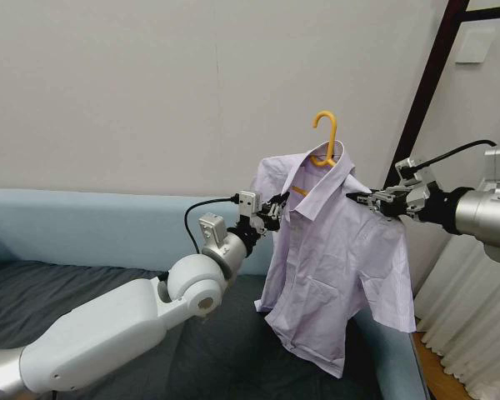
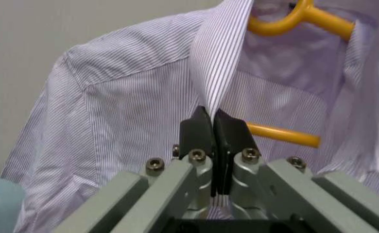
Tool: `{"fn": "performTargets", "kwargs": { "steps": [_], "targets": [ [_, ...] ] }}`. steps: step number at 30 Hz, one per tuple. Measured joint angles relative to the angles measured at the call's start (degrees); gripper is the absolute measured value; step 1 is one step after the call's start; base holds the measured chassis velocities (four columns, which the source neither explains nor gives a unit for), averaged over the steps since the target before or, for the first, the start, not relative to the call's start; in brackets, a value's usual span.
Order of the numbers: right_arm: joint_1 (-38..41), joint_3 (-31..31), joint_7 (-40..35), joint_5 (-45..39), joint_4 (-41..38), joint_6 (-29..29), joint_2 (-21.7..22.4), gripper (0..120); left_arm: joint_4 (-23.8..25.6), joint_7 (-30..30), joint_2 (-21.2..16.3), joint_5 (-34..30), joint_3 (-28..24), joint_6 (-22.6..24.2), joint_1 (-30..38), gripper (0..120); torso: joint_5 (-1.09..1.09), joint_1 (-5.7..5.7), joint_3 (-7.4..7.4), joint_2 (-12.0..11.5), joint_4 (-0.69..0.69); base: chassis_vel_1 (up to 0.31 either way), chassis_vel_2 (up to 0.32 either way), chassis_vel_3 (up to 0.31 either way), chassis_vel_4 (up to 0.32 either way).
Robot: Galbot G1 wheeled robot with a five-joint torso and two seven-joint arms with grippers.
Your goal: Pick up the clothes from the sofa and hang them on the clothes hanger.
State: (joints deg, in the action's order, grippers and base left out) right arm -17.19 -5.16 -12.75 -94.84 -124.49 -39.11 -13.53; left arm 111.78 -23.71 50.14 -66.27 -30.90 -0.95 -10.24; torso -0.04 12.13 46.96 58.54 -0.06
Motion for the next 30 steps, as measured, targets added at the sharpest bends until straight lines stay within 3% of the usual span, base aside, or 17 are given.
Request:
{"fn": "performTargets", "kwargs": {
  "steps": [4, 7, 10, 15, 22, 26, 30],
  "targets": [
    [-1.18, -0.10, 0.51, 1.82, 0.16, 0.01, -0.20, 8, 1.69, -0.64, -1.51, -3.01, 0.08, 1.89, 2.75, 0, 0.00, 0.00, 0.00, 0.00, -0.01, 0.000, 0.000, 0.000, 0.000],
    [-2.30, -0.30, 1.15, 3.85, 0.56, 0.11, -0.83, 8, 4.66, -3.91, -3.90, -10.69, 0.05, 6.78, 8.35, 0, 0.01, 0.00, 0.00, 0.00, -0.01, 0.000, 0.000, 0.000, 0.000],
    [-2.14, -0.29, 1.21, 4.04, 1.06, 0.16, -1.10, 8, 6.23, -5.39, -5.30, -13.26, 0.05, 9.40, 10.32, 0, 0.02, 0.00, -0.01, 0.00, -0.01, 0.000, 0.000, 0.000, 0.000],
    [-1.49, -0.05, 1.17, 3.89, 1.42, 0.41, -1.56, 8, 8.18, -6.41, -7.08, -12.73, 0.04, 11.53, 9.53, 0, 0.00, 0.00, -0.01, 0.00, 0.00, 0.000, 0.000, 0.000, 0.000],
    [-1.48, 0.01, 0.51, 2.98, 0.70, 0.62, -1.92, 8, 7.15, -9.86, -5.57, -9.38, 0.07, 14.11, 7.41, 0, 0.00, 0.00, 0.00, 0.00, -0.01, 0.000, 0.000, 0.000, 0.000],
    [-1.98, -0.08, 0.19, 2.72, 0.30, 0.62, -1.92, 8, 6.96, -11.54, -4.99, -7.76, 0.45, 16.89, 7.26, 12, 0.01, 0.00, -0.01, 0.00, -0.02, 0.000, 0.000, 0.000, 0.000],
    [-3.28, -0.95, -0.95, 1.81, 0.26, 0.62, -1.93, 8, 8.75, -14.11, -6.44, -5.09, 1.67, 19.83, 5.16, 34, 0.02, 0.00, 0.00, 0.00, -0.02, 0.000, 0.000, 0.000, 0.000]
  ]
}}
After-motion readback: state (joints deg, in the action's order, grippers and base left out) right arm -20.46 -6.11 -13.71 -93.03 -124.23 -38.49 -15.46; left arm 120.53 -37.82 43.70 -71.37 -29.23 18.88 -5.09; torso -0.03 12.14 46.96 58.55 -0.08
